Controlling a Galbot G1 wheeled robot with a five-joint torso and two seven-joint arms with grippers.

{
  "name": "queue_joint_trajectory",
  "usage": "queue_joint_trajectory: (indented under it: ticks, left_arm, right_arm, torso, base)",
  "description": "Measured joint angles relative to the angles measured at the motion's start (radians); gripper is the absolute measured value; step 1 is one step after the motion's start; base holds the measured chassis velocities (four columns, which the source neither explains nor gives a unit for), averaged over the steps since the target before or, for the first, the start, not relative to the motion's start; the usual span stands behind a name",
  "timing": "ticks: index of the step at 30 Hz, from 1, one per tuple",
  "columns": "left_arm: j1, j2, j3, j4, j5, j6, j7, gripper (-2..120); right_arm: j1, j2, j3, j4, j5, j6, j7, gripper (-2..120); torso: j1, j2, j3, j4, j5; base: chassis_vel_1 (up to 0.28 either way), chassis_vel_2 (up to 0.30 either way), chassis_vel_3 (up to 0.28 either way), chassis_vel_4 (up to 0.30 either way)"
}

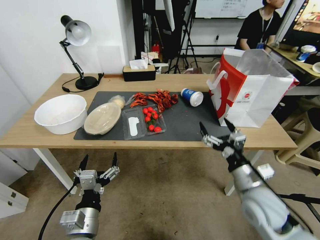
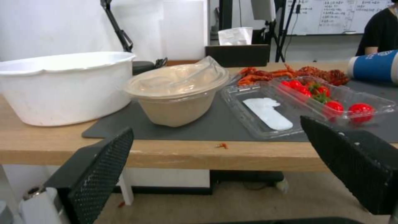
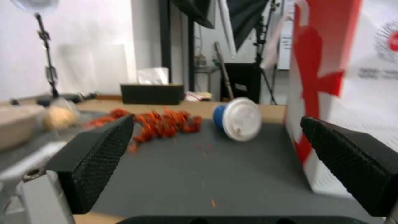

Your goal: Pick up the trash from the table and place it into the takeout bag.

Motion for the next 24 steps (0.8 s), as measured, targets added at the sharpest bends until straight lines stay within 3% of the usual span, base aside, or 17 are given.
queue_joint_trajectory:
  ticks: [10,24]
  left_arm:
    - [-0.007,0.009,-0.016,0.006,-0.025,0.0,0.015,100]
    - [-0.004,0.008,-0.007,0.007,-0.021,-0.001,0.023,100]
  right_arm:
    - [-0.143,0.069,-0.021,-0.013,-0.049,0.038,0.024,100]
    - [-0.121,0.075,-0.019,-0.029,-0.038,0.028,0.02,100]
  torso:
    - [0.0,0.0,0.0,-0.0002,0.0002]
    - [0.0,0.0,0.0,-0.0002,0.0002]
  base:
    - [0.0,0.0,0.0,0.0]
    - [0.0,0.0,0.0,0.0]
